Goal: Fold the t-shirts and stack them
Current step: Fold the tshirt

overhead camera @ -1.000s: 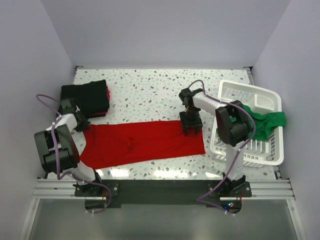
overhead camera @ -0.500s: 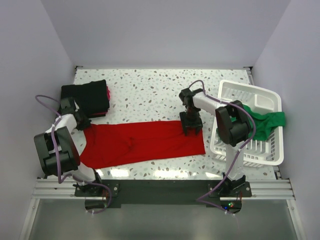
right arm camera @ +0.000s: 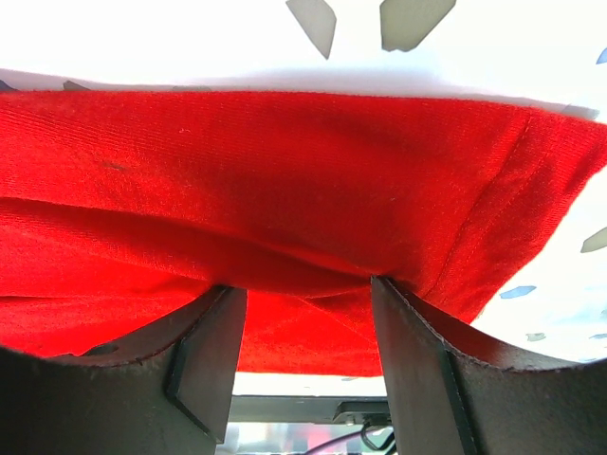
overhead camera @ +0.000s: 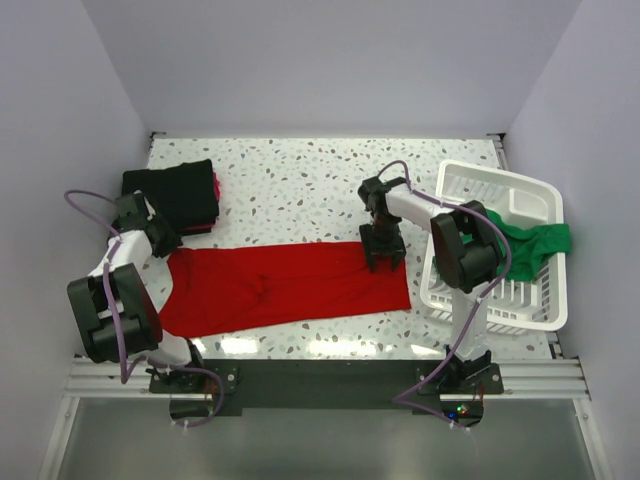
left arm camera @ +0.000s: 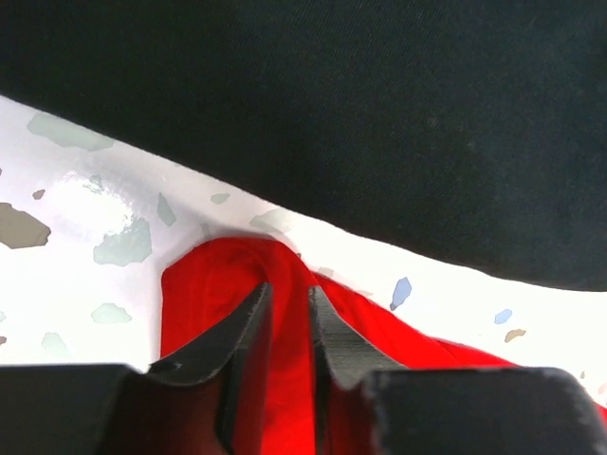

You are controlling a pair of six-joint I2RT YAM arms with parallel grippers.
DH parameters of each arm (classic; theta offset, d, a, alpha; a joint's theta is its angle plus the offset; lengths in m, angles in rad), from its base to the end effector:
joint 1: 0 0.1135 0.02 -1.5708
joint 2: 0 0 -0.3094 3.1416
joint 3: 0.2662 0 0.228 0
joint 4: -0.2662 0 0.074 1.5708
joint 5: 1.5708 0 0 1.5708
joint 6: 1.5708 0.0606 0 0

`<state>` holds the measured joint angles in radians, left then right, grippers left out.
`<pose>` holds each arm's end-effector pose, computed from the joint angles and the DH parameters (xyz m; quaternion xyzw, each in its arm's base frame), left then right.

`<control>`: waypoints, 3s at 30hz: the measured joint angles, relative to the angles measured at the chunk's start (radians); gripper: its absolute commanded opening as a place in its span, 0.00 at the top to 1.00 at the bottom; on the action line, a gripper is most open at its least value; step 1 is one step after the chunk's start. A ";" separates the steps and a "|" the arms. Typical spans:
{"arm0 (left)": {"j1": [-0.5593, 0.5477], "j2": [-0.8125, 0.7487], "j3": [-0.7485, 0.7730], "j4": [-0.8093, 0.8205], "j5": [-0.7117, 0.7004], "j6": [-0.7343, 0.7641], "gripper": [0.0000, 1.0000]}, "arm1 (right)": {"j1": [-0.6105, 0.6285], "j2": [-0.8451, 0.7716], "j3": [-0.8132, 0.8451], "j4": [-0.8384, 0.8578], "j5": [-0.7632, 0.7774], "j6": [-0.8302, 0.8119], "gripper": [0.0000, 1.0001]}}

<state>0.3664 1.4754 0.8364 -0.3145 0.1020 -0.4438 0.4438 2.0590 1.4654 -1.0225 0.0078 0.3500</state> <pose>0.2642 0.0948 0.2289 -0.3608 0.8806 -0.0603 0.3013 0.3388 0.1605 0.1790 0.0470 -0.9986 0.0124 0.0194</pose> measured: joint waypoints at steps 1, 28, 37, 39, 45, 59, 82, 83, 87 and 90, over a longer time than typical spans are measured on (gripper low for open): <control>0.000 0.000 0.000 -0.001 -0.002 -0.002 0.71 | 0.000 0.000 0.000 -0.001 0.000 0.000 0.40; 0.000 0.105 -0.017 0.053 -0.035 -0.008 1.00 | 0.000 0.003 0.003 -0.004 -0.002 -0.003 0.40; 0.000 0.105 -0.017 0.054 -0.074 0.009 1.00 | 0.000 0.018 0.019 -0.021 -0.002 -0.002 0.40; 0.000 0.105 -0.016 0.053 -0.081 0.019 1.00 | 0.000 0.023 0.023 -0.026 -0.002 -0.002 0.40; 0.000 0.117 -0.007 0.057 -0.070 0.065 1.00 | 0.000 0.031 0.034 -0.040 -0.003 -0.002 0.40; 0.000 0.133 0.043 0.042 -0.023 0.126 0.90 | 0.000 0.048 0.051 -0.066 -0.008 -0.002 0.39; -0.019 -0.187 0.040 -0.151 -0.113 0.078 0.20 | 0.059 0.060 0.132 -0.119 -0.061 -0.111 0.28; -0.035 -0.210 0.031 -0.158 -0.110 0.062 0.20 | 0.070 0.060 0.143 -0.127 -0.068 -0.116 0.28; -0.157 -0.259 -0.017 -0.175 -0.100 -0.010 0.19 | 0.098 0.059 0.197 -0.150 -0.082 -0.124 0.28; -0.232 -0.261 -0.067 -0.167 -0.046 -0.074 0.19 | 0.093 0.059 0.227 -0.145 -0.077 -0.124 0.32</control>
<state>0.1341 1.2140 0.7692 -0.4816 0.0559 -0.5175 0.5373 2.1178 1.6928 -1.1679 -0.0692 0.2264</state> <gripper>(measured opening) 0.806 0.698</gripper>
